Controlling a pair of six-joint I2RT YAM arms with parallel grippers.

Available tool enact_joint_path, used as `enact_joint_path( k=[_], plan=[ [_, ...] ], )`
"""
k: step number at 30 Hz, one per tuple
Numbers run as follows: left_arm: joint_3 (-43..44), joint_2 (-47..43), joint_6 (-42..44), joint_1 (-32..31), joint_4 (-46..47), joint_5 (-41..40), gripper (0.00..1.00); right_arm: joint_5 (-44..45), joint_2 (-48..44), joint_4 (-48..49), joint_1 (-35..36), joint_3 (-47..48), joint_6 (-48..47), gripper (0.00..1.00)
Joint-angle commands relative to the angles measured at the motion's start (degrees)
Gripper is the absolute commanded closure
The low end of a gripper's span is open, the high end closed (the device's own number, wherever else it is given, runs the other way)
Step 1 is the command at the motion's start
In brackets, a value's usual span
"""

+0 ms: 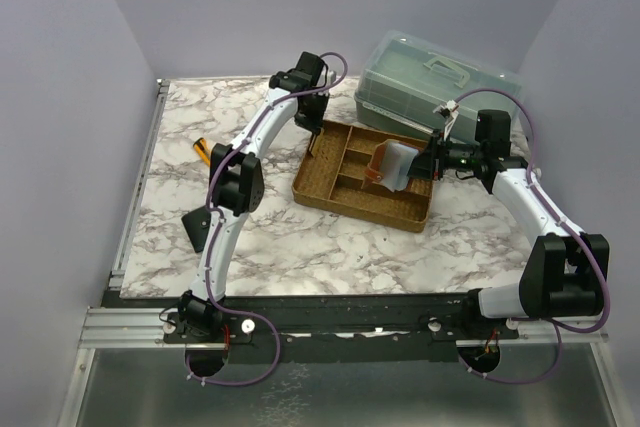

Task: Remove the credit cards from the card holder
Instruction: Place the object.

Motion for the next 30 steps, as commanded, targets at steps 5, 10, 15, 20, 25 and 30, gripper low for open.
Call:
enact_joint_path(
  k=[5,10,15,20,25,30],
  plan=[
    [2.4,2.2,1.0,-0.5,-1.9,-1.8,0.97,-2.1,0.0,1.3,-0.5,-0.2,0.1,1.00],
    [2.4,2.9,0.9,-0.5,-1.9,-3.1,0.94,-2.2,0.0,1.3,-0.5,-0.1,0.1,1.00],
    [3.6,3.6,0.5,-0.4,-1.8,-5.6,0.89,-2.3,0.0,1.3,-0.5,-0.1,0.1,1.00],
    [3.9,3.4,0.0,-0.5,-1.4,-6.9,0.81,-2.4,0.1,1.3,-0.5,-0.2,0.1,1.00],
    [4.2,2.7,-0.5,-0.5,-1.0,-8.1,0.77,-2.4,0.0,1.3,-0.5,-0.2,0.1,1.00],
    [4.1,0.8,-1.0,-1.1,-0.1,-10.2,0.77,-2.5,0.1,1.3,-0.5,-0.1,0.2,1.00]
  ],
)
